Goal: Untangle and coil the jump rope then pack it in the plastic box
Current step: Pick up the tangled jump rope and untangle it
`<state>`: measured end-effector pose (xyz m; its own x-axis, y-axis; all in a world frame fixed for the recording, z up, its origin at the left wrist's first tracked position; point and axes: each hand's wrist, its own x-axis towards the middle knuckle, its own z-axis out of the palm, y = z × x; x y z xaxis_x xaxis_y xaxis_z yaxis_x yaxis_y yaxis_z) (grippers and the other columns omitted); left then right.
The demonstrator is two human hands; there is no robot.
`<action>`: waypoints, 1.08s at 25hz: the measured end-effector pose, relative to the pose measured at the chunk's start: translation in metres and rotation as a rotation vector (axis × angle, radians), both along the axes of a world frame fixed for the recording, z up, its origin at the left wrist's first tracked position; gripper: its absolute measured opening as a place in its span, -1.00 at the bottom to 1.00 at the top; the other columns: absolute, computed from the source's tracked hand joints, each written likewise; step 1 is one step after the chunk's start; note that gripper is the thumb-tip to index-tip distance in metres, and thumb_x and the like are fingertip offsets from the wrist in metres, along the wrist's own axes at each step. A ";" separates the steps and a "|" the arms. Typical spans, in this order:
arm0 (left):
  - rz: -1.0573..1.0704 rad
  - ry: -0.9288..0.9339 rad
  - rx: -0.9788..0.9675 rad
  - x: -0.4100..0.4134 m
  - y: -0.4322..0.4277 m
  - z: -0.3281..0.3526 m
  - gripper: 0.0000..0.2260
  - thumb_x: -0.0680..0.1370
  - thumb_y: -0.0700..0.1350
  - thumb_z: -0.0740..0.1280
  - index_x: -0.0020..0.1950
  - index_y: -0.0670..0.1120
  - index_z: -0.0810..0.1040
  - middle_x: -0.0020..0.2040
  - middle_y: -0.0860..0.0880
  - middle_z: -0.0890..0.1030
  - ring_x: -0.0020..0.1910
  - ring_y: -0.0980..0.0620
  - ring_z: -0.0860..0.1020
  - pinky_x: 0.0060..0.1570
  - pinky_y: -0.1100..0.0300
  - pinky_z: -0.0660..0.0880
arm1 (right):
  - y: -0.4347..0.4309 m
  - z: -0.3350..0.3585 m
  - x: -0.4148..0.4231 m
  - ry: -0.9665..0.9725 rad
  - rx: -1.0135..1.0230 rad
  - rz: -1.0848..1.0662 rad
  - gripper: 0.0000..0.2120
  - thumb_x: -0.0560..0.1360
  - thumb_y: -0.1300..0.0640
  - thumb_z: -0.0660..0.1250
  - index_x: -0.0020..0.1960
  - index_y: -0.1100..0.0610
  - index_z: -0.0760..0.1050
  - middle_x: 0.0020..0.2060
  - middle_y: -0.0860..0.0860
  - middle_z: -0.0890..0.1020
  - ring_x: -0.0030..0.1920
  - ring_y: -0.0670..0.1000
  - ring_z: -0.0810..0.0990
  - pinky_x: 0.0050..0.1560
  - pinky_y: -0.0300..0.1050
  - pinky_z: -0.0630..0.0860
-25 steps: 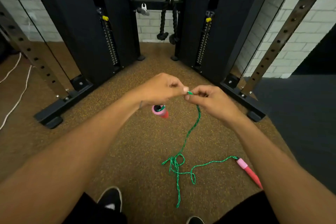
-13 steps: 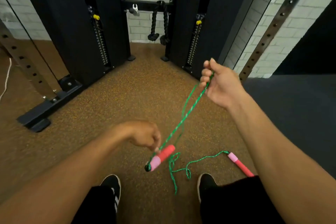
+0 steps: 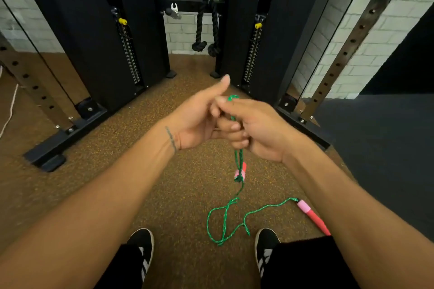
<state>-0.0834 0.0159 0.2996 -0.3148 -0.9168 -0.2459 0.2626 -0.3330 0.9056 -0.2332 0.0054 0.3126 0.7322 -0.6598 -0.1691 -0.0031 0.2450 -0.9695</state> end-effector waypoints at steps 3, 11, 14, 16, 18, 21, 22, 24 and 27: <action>0.138 0.042 0.052 -0.007 -0.006 0.008 -0.71 0.64 -0.01 0.23 0.11 -0.18 0.64 -0.15 -0.07 0.73 -0.26 0.10 0.70 -0.21 0.21 0.64 | 0.012 -0.016 -0.005 0.171 -0.035 0.260 -0.68 0.68 -0.06 0.14 -0.11 0.06 0.54 -0.47 -0.08 0.35 -0.49 -0.11 0.24 -0.50 -0.28 0.17; 0.282 0.022 -0.149 0.026 -0.012 0.042 -0.66 0.69 -0.04 0.13 0.20 -0.16 0.63 -0.19 -0.02 0.74 -0.30 0.16 0.67 -0.24 0.25 0.62 | 0.029 -0.045 -0.021 0.564 -0.299 0.887 -0.29 0.46 -0.25 0.38 0.42 0.20 0.44 0.30 0.02 0.60 0.17 -0.22 0.54 0.28 -0.26 0.40; 0.016 -0.391 -0.367 0.007 0.004 0.040 -0.74 0.66 -0.07 0.20 0.08 -0.09 0.68 -0.20 -0.01 0.73 -0.20 0.10 0.65 -0.10 0.17 0.54 | -0.005 -0.032 -0.028 0.101 0.026 0.226 -0.04 0.26 -0.56 0.27 0.39 0.13 0.48 0.30 0.11 0.61 0.31 0.05 0.58 0.37 0.05 0.46; -0.177 -0.455 -0.460 -0.003 0.012 0.038 -0.75 0.65 -0.07 0.23 0.04 -0.09 0.69 -0.29 -0.02 0.69 -0.29 0.08 0.59 -0.15 0.15 0.47 | -0.021 -0.023 -0.027 -0.043 0.191 0.038 0.04 0.22 -0.65 0.02 0.17 0.21 0.62 0.06 0.20 0.70 0.14 0.12 0.68 0.24 0.03 0.52; -0.361 -0.463 -0.438 -0.006 0.016 0.034 -0.71 0.65 -0.03 0.21 0.06 -0.14 0.68 -0.30 -0.08 0.66 -0.40 0.08 0.55 -0.29 0.16 0.43 | -0.028 -0.024 -0.024 -0.003 0.196 0.014 0.02 0.33 -0.60 0.00 0.15 0.30 0.60 -0.09 0.25 0.69 0.01 0.16 0.70 0.23 0.06 0.52; -0.527 -0.502 -0.348 -0.008 0.019 0.023 -0.66 0.66 0.01 0.18 0.14 -0.18 0.64 -0.25 -0.12 0.67 -0.47 0.09 0.54 -0.43 0.20 0.36 | -0.028 -0.030 -0.015 0.059 0.017 -0.087 -0.61 0.56 -0.13 0.30 0.05 0.19 0.65 -0.07 0.14 0.68 0.06 0.16 0.64 0.19 0.05 0.56; -0.601 -0.523 -0.299 -0.007 0.019 0.016 -0.66 0.67 -0.01 0.18 0.18 -0.20 0.63 -0.18 -0.14 0.70 -0.41 0.06 0.60 -0.39 0.18 0.45 | -0.028 -0.028 -0.013 -0.030 0.044 -0.158 -0.76 0.60 0.03 0.29 -0.01 0.17 0.64 -0.14 0.09 0.64 -0.03 0.11 0.61 0.05 -0.04 0.57; -0.820 -0.604 -0.185 -0.002 0.019 0.001 -0.67 0.67 -0.03 0.20 0.26 -0.23 0.58 0.07 -0.20 0.70 -0.10 -0.03 0.68 0.00 -0.03 0.58 | -0.026 -0.012 -0.013 -0.277 0.189 -0.239 -0.78 0.66 0.09 0.19 0.00 0.14 0.58 -0.26 0.01 0.58 -0.26 -0.03 0.55 -0.23 -0.20 0.54; -0.997 -0.799 -0.141 0.006 0.016 -0.021 -0.47 0.52 0.05 0.38 0.36 -0.26 0.49 0.30 -0.05 0.61 0.18 0.18 0.59 0.42 -0.16 0.34 | -0.024 0.013 -0.025 -0.436 0.226 -0.203 -0.74 0.67 0.03 0.11 0.09 0.12 0.53 -0.40 -0.06 0.43 -0.50 -0.16 0.35 -0.54 -0.33 0.30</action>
